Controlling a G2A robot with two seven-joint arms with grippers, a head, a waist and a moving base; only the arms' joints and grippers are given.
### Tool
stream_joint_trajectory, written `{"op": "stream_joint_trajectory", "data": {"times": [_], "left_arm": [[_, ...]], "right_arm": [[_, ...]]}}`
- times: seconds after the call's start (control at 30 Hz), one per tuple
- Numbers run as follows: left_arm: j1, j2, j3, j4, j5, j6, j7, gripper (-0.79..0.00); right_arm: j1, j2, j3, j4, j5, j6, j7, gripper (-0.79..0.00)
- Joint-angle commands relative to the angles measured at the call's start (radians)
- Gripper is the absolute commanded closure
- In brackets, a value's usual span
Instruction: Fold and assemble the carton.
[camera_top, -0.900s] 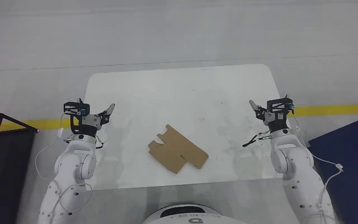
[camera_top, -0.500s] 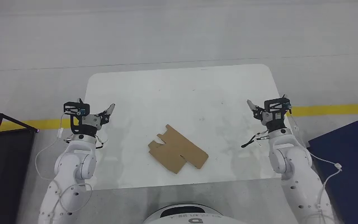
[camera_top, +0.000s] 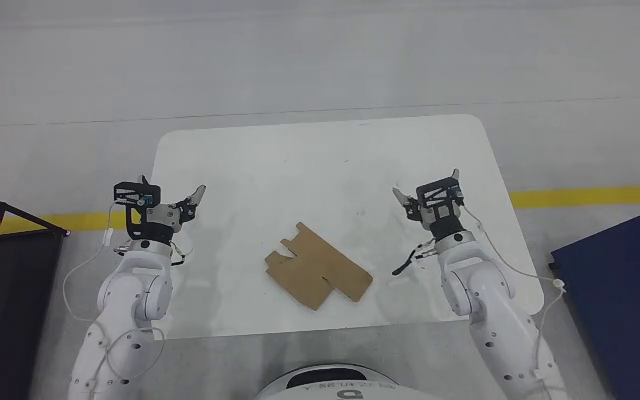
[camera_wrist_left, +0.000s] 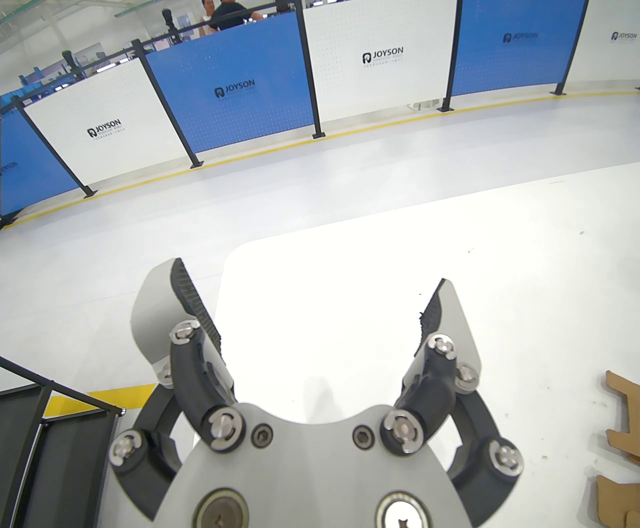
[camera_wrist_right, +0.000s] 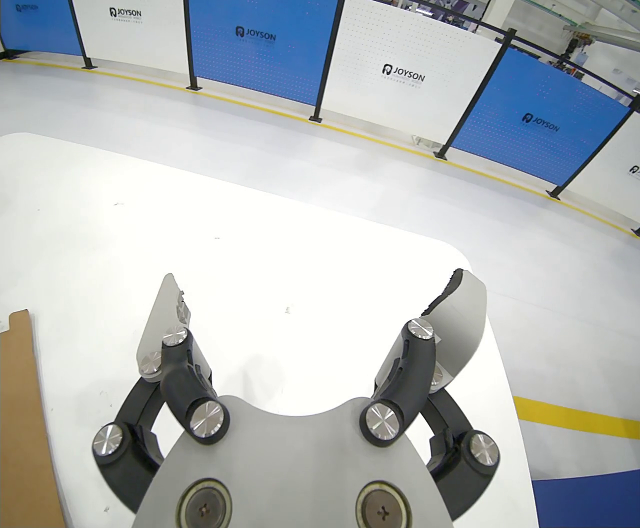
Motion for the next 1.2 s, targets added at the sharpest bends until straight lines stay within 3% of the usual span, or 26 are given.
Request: {"op": "stream_joint_trajectory", "data": {"times": [0.0,0.07,0.1,0.23,0.33,0.43,0.77,1.17], "left_arm": [[0.0,0.0,0.0,0.0,0.0,0.0,0.0,-0.785],[0.0,0.0,0.0,0.0,0.0,0.0,0.0,-0.785],[0.0,0.0,0.0,0.0,0.0,0.0,0.0,-0.785],[0.0,0.0,0.0,0.0,0.0,0.0,0.0,-0.785],[0.0,0.0,0.0,0.0,0.0,0.0,0.0,-0.785],[0.0,0.0,0.0,0.0,0.0,0.0,0.0,-0.785],[0.0,0.0,0.0,0.0,0.0,0.0,0.0,-0.785],[0.0,0.0,0.0,0.0,0.0,0.0,0.0,-0.785]], "right_arm": [[0.0,0.0,0.0,0.0,0.0,0.0,0.0,-0.785],[-0.002,0.0,-0.005,-0.007,0.002,-0.016,-0.005,-0.785],[-0.015,0.003,-0.008,-0.036,0.009,-0.072,-0.019,-0.785],[-0.085,0.023,0.05,-0.124,0.158,-0.406,0.012,-0.785],[-0.14,0.043,0.095,-0.188,0.162,-0.641,0.067,-0.785],[-0.182,0.053,0.091,-0.196,0.1,-0.745,0.104,-0.785],[-0.173,0.054,-0.095,-0.114,-0.077,-0.795,0.048,-0.739],[-0.105,0.054,-0.181,0.018,-0.27,-0.667,0.089,-0.699]]}}
